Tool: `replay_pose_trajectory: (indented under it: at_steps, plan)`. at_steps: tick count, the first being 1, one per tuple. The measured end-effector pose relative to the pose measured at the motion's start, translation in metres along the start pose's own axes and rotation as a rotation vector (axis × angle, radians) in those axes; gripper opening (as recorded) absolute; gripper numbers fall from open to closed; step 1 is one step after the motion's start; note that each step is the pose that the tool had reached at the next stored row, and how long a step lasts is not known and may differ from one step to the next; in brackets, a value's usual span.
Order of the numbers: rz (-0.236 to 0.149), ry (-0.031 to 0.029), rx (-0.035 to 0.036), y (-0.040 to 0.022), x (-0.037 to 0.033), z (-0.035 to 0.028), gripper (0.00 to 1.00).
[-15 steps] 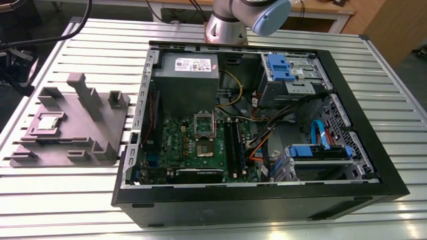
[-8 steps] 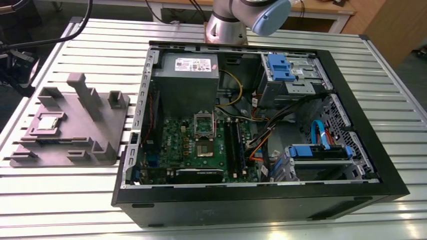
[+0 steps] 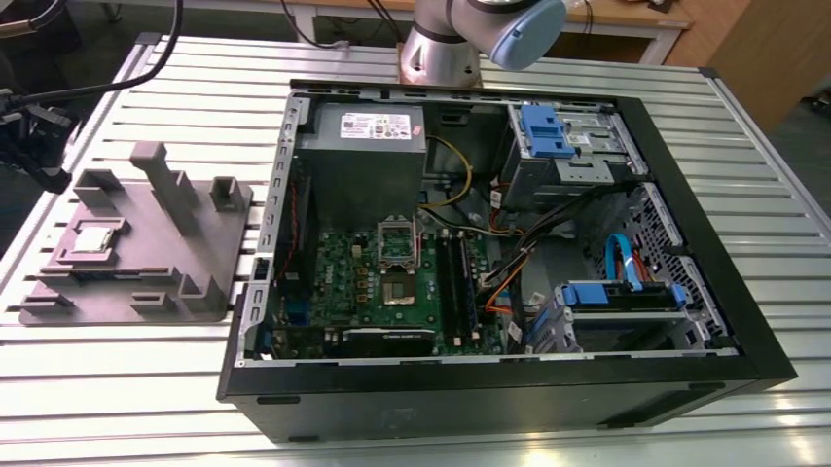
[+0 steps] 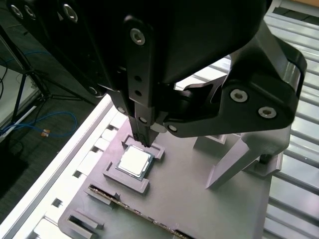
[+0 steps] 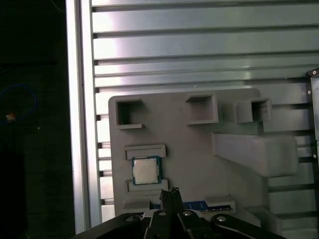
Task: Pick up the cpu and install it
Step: 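Reach for the cpu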
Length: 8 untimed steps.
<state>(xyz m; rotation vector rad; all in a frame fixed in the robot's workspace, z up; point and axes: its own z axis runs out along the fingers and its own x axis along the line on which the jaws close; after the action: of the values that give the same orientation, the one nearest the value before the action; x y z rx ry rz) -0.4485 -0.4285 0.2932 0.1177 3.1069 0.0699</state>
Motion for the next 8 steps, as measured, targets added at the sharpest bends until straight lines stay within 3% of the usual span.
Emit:
replay_pose_trajectory:
  at_steps: [8]
  plan:
    - [0.0, 0.0, 0.0, -0.0003, 0.0002, 0.006, 0.1]
